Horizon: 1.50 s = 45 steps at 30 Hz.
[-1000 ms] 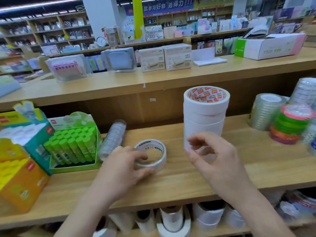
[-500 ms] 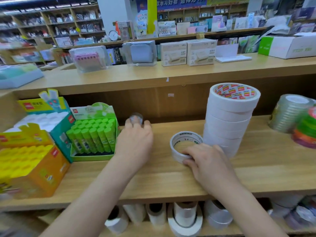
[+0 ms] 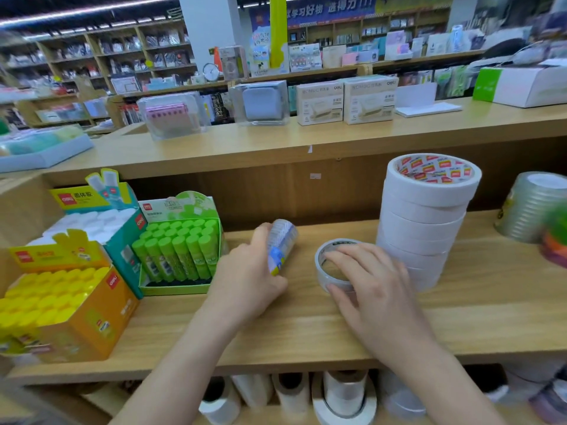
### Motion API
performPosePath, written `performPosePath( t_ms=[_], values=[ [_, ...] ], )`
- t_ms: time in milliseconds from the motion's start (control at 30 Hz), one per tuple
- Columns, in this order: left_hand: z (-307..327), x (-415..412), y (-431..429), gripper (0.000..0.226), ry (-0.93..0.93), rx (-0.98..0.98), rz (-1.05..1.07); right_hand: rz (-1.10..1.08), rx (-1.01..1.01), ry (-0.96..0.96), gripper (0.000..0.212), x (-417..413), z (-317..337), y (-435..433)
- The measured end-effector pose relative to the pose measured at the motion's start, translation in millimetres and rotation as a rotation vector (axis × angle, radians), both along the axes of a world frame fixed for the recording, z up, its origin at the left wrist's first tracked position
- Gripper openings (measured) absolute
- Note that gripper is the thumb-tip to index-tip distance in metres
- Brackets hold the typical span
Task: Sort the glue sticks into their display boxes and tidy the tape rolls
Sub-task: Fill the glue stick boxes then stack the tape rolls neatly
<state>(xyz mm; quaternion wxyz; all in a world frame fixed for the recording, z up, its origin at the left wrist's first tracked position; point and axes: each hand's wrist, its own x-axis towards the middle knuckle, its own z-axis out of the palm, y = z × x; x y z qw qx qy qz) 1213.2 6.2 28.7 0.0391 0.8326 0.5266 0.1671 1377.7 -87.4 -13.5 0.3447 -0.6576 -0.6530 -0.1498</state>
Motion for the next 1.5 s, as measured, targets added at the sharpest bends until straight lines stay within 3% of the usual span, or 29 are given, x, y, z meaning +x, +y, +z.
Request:
performPosePath(
  t_ms=[67,133,200,233,300,367,500,600,667,767,867,967,1033,1200,1300,1400,1500],
  values=[
    [2.8,-14.8,-16.5,0.079,-0.353,-0.032,-0.044,0.069,0.006,0.130,0.039,-6.0,5.5,-0.2],
    [5.3,-23.8,-30.9,0.083,-0.737,-0.128,-0.117,0.199,-0.047,0.410,0.041,-15.1,14.4,-2.8],
    [6.1,-25.5,-40.5,0.079,-1.061,-0.255,-0.205,0.388,-0.223,0.755,0.054,-26.3,20.3,-3.4],
    [4.3,-25.1,-43.1,0.074,-1.173,-0.287,-0.246,0.457,-0.309,0.828,0.065,-31.4,20.6,-1.7],
    [-2.5,-23.3,-44.5,0.074,-1.338,-0.331,-0.294,0.514,-0.373,0.702,0.082,-39.7,16.8,3.2],
    [-9.0,-22.4,-42.9,0.095,-1.492,-0.393,-0.321,0.496,-0.310,0.552,0.082,-44.1,15.3,6.1],
    [-8.9,-30.1,-39.3,0.099,-1.709,-0.535,-0.337,0.489,-0.227,0.653,0.061,-31.0,27.3,-5.6],
    [-9.7,-32.9,-34.7,0.083,-1.602,-0.556,-0.289,0.509,-0.078,0.940,0.051,-14.1,42.4,-20.7],
    [-8.9,-24.9,-35.9,0.060,-1.341,-0.530,-0.327,0.561,0.079,1.125,0.053,-2.0,51.4,-28.8],
    [-11.6,-2.8,-32.1,0.043,-0.983,-0.346,-0.383,0.552,0.260,1.138,0.064,13.9,64.4,-41.7],
    [-11.2,26.3,-18.8,0.063,-0.437,-0.031,-0.382,0.445,0.335,1.062,0.069,30.6,74.4,-55.6],
    [-12.4,56.8,-11.2,0.090,-0.045,-0.062,-0.347,0.365,0.374,1.018,0.063,47.6,74.8,-66.1],
    [-14.7,71.1,-9.4,0.097,0.039,-0.095,-0.344,0.306,0.369,0.997,0.053,57.4,67.9,-68.7],
    [-10.4,82.5,-9.3,0.087,0.076,-0.050,-0.296,0.150,0.363,0.995,0.057,75.8,40.4,-65.7],
    [-9.4,84.2,-11.9,0.083,0.119,0.051,-0.267,0.124,0.359,0.995,0.049,85.8,29.1,-61.8],
    [-8.5,92.2,-16.6,0.076,0.014,0.148,-0.374,0.067,0.271,0.996,0.061,94.7,20.5,-52.9],
    [-6.0,104.5,-19.9,0.072,-0.096,0.126,-0.429,0.098,0.190,1.080,0.066,100.3,16.6,-47.7]
  ],
)
